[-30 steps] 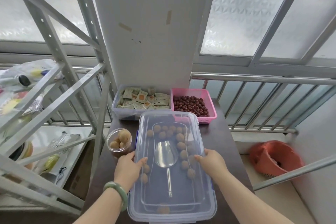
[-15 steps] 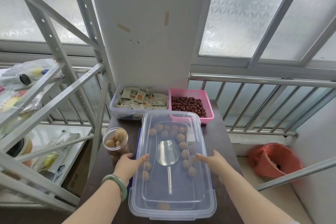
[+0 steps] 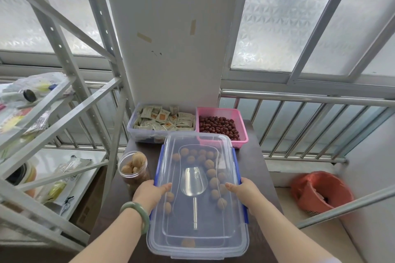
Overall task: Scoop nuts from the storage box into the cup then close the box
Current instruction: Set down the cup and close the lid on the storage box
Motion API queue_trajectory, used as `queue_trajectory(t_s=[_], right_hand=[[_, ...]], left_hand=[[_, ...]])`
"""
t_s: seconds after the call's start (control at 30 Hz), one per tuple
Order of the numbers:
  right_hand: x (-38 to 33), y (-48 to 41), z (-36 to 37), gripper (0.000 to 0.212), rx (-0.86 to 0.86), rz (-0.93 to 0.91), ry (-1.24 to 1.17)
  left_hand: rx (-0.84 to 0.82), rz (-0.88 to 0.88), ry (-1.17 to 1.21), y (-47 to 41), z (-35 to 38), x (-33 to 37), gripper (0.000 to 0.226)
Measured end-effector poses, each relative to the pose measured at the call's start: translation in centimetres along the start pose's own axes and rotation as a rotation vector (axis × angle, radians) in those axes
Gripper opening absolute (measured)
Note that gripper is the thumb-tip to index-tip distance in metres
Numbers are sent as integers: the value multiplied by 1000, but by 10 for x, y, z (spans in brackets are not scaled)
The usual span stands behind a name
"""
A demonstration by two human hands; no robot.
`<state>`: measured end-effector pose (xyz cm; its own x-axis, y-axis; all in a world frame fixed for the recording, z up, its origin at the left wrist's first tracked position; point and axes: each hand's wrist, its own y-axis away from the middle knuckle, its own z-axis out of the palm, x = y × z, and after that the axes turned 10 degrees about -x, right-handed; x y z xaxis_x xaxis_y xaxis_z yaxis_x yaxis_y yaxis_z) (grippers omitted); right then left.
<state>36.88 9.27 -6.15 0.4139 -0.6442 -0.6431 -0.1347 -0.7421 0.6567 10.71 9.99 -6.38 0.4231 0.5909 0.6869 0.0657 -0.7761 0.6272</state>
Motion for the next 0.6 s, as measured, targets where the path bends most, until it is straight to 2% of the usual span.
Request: queue_trajectory(t_s=[0.1,0.3,0.6], right_hand=[[-2,1,2,41,19,4,25],[-6,2,7,37,101,-2,221],[-8,4,10,36,115,6,213]], left_hand=[[36,17,-74,0,3,3,33],[69,-5,-342,-2,5,9,42],[68,19,-388,-3,6,9,37]])
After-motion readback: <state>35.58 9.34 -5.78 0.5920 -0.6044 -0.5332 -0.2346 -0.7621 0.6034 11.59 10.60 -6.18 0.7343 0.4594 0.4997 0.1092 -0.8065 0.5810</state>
